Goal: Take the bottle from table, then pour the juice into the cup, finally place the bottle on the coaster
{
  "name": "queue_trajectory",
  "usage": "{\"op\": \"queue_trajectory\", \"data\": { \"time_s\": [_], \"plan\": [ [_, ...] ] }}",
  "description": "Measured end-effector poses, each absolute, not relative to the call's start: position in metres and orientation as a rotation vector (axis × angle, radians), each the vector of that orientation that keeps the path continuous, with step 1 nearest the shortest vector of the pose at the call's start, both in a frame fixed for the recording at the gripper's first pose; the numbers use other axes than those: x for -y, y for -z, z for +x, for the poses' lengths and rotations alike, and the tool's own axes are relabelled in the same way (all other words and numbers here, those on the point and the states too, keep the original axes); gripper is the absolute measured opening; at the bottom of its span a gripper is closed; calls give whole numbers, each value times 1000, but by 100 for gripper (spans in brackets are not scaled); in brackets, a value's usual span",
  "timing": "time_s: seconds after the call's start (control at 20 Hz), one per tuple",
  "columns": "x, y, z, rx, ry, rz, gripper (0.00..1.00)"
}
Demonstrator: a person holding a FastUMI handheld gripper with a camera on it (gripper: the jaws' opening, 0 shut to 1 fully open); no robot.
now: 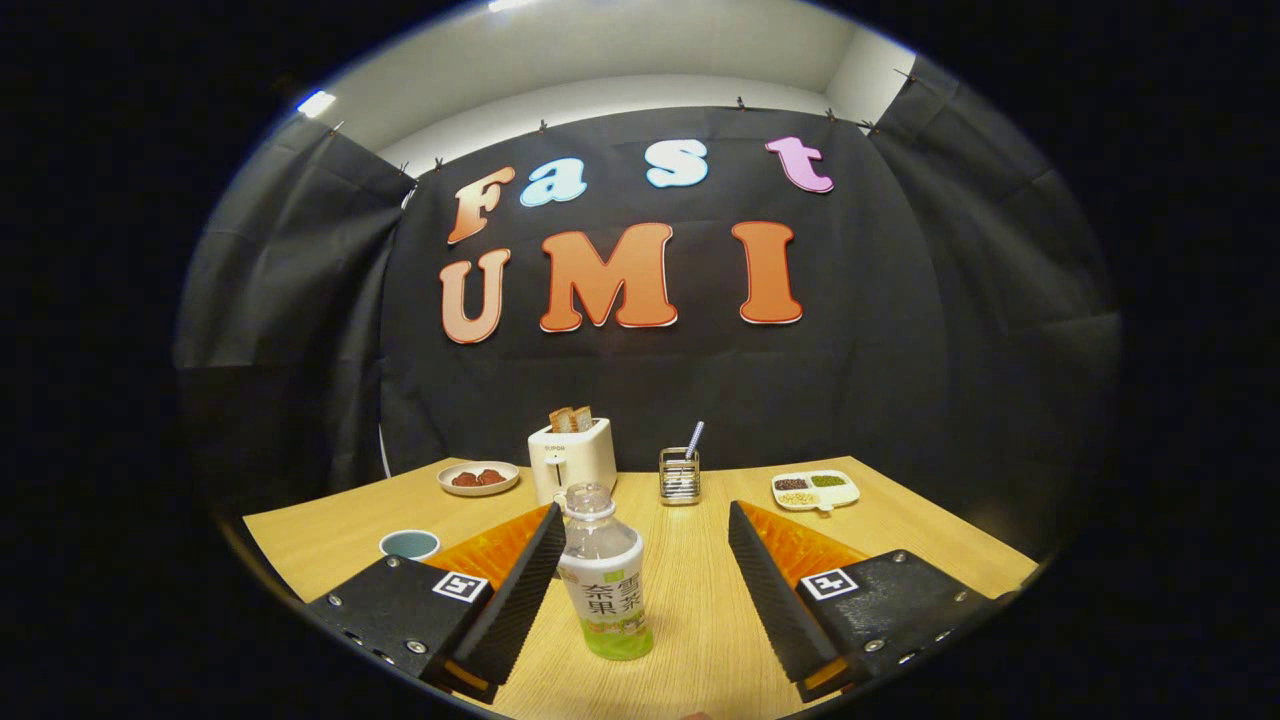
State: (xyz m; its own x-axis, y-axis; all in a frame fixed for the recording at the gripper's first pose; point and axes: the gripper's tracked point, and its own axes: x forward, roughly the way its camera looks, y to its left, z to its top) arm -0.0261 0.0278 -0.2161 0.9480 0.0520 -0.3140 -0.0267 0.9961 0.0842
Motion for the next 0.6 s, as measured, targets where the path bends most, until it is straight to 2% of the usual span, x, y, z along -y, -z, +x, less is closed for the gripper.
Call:
{"op": "queue_trajectory", "data": {
  "time_s": [0.25, 0.6],
  "plan": [
    [-49, 244, -25, -379, -80, 108, 98],
    [-54, 272, -21, -420, -64, -14, 98]
  ]
}}
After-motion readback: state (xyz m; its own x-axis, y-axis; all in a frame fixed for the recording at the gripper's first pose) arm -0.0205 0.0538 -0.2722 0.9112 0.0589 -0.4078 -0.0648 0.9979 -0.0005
